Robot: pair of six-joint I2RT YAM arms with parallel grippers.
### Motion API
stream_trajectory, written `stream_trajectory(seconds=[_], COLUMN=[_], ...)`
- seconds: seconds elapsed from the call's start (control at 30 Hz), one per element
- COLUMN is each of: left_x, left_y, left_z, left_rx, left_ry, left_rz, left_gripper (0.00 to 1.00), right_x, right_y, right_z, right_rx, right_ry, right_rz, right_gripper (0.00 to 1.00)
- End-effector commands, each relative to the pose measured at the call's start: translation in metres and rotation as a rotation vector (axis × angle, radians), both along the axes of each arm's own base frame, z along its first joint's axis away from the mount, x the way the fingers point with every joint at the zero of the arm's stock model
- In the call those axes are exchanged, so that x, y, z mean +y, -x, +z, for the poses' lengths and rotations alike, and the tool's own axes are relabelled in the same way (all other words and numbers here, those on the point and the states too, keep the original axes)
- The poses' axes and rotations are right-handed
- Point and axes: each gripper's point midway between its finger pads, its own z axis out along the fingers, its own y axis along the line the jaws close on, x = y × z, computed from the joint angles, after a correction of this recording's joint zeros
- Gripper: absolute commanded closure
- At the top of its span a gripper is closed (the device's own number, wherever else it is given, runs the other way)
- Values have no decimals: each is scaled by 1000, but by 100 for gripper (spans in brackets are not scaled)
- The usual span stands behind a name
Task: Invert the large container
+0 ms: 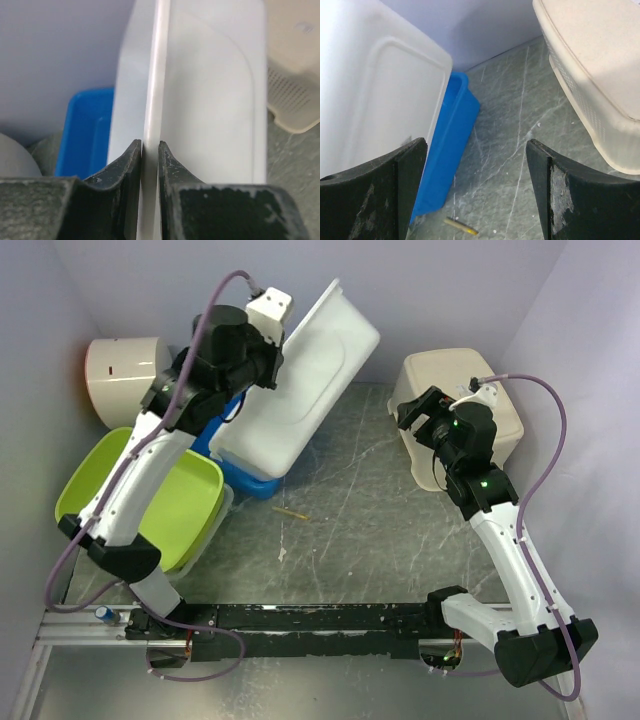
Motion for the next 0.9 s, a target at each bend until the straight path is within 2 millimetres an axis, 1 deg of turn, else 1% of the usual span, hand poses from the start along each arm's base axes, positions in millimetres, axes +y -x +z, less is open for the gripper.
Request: stream_trajectory(seconds=[0.0,0.2,0.43,0.57,0.73,0.87], left_x=[-1,-10,-17,-26,-45,-52], left_y=[23,46,66,79,93,96], left_z=[85,108,129,139,142,144], left_rx=[-193,-209,-221,-210,-170,-153], left_ry=[174,261,348,411,491,533], left_rz=[-74,-173,-254,-326,-426,-444], left_gripper=[93,93,93,93,93,93], right_x=[-4,-8,-19,-33,-55,-67], right_y=[3,9,20,27,41,51], right_z=[10,18,40,54,72,79], right_rx=[-17,-32,-75,-98,-134,-141], right_ry=[-9,-18,-4,32,76,99], right_rz=[-21,-35,-76,-127,-215,-268], right_gripper=[19,19,19,19,19,14])
